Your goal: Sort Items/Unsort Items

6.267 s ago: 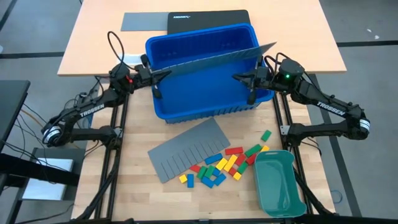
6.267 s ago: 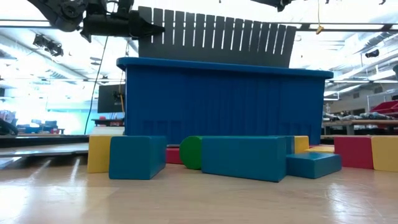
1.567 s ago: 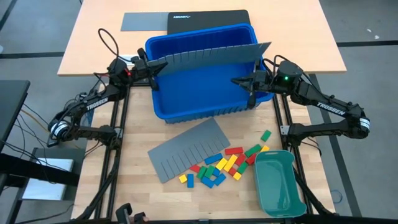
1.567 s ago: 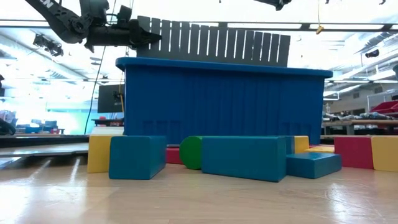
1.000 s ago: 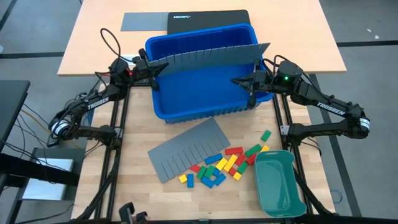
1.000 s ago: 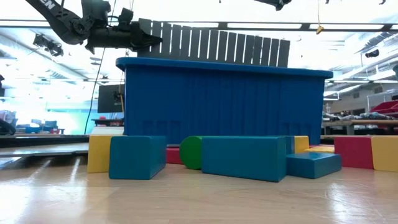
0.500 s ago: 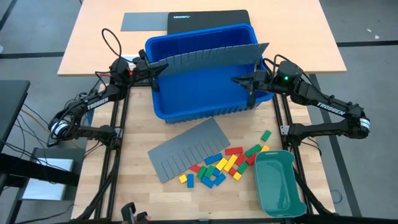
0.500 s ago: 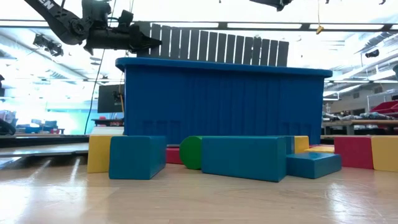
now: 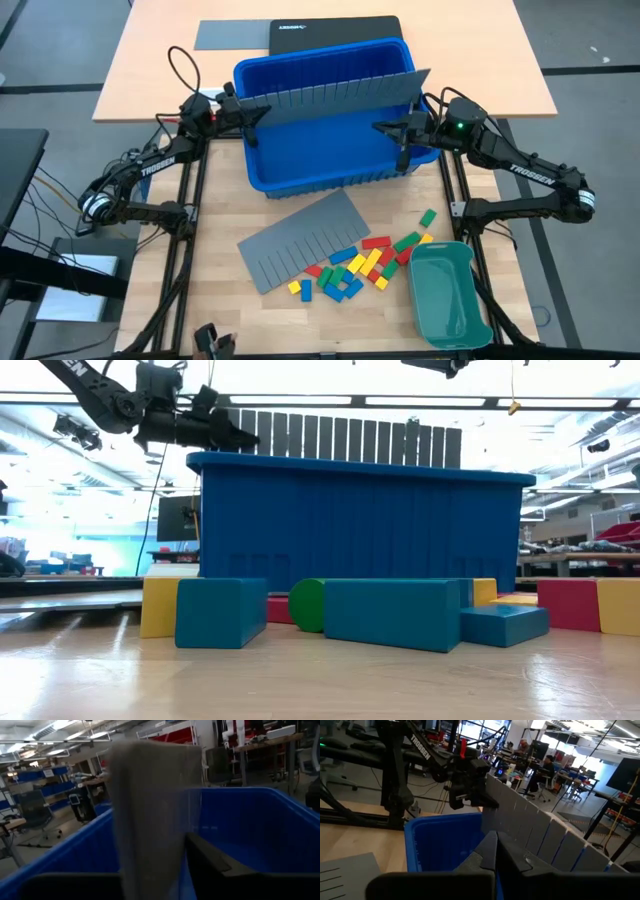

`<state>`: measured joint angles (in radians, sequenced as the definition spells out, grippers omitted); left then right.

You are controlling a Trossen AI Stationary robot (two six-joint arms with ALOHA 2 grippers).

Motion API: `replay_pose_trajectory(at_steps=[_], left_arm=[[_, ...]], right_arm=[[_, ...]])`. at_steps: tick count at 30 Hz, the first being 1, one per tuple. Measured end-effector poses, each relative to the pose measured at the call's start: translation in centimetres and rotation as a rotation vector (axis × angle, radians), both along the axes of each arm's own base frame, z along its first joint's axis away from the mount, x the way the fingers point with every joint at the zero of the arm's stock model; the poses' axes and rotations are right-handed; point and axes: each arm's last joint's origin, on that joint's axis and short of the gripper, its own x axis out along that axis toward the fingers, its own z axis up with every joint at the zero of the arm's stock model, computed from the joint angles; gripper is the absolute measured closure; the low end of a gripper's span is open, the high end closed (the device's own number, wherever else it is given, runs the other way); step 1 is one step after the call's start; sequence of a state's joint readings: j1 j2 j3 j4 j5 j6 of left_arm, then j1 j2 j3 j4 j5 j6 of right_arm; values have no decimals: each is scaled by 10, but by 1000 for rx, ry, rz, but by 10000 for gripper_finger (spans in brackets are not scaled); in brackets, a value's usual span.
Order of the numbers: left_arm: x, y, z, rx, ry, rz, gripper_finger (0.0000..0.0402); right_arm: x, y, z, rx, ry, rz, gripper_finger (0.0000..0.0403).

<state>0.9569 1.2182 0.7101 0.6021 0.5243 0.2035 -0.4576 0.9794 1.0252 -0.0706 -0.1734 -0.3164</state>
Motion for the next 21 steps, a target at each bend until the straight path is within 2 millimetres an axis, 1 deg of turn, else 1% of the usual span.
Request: replay_pose_trajectory(at_steps=[6, 10, 14, 21], left_arm=[[0, 0, 1, 0, -2, 0, 274], [0, 0, 1, 4, -5, 0, 256], [-1, -2, 3, 11, -10, -1, 249], [-9, -14, 19, 64, -42, -3, 248]], right_arm=[[0, 0, 0, 0, 0, 3, 400], [0, 0, 0, 7, -2, 3, 399], [0, 0, 0, 7, -2, 3, 401], [0, 0, 0, 9, 1, 3, 395]])
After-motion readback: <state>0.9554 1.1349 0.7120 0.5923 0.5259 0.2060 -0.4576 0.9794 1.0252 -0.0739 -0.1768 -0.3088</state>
